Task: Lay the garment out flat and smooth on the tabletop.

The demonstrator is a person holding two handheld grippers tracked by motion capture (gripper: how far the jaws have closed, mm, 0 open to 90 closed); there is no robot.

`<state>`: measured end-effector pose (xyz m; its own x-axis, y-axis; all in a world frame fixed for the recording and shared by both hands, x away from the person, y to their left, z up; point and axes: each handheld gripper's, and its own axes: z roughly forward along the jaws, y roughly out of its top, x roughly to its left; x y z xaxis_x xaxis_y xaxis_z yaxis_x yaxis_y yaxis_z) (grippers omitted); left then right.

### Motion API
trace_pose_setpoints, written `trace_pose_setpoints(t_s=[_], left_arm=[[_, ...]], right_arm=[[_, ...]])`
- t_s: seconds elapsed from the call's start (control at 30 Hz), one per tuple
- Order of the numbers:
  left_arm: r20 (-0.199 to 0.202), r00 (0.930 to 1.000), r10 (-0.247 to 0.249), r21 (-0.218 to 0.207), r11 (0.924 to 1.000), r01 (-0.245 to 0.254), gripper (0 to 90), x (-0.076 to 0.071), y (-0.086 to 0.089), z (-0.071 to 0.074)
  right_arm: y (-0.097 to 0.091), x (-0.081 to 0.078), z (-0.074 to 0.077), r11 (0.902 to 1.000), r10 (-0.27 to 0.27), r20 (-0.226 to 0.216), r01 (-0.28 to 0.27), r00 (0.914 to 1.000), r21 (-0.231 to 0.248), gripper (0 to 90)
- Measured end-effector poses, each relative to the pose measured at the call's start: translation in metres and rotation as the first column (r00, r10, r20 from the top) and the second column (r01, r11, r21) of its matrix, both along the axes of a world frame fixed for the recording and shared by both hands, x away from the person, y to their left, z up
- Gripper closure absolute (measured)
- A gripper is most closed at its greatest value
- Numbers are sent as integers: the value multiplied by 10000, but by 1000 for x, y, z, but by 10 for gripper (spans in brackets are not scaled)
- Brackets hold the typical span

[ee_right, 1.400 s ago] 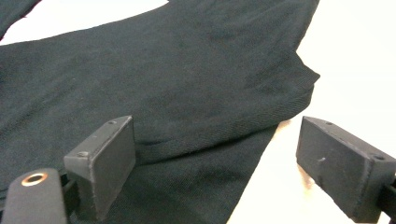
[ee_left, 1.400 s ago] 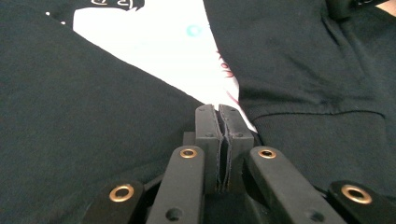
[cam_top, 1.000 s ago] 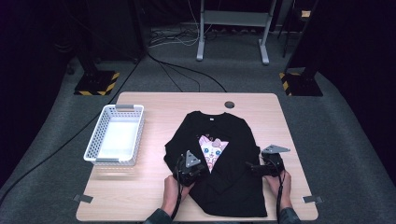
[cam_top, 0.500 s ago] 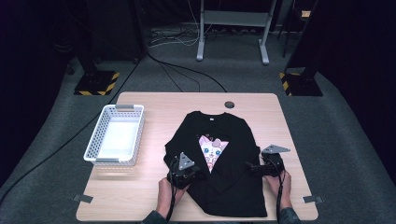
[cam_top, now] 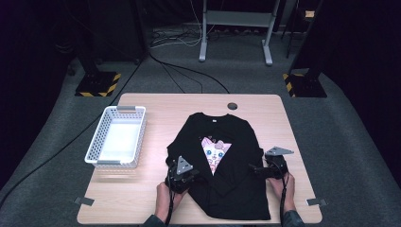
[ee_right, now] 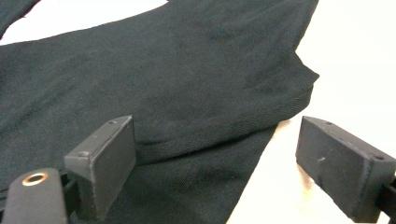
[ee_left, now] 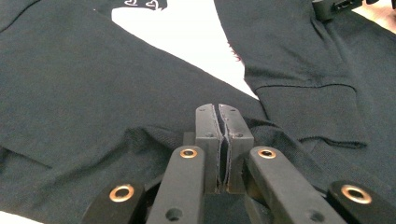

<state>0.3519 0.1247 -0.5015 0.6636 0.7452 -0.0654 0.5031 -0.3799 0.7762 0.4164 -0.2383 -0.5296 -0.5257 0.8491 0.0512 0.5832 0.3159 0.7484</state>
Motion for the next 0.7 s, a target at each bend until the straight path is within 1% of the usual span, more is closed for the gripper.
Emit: trace_pose_setpoints(t_s=[0.23,0.7], left_arm=[[-6,10000,38,92,10000,-38,873,-4,6,-2],[96,9998,187,28,9998,-187,873,-15,19,-2]], right_arm=[[0,0,0,10000,0,1,0,10000,-3,112],[0,0,0,10000,-6,1,6,10000,-2,113]])
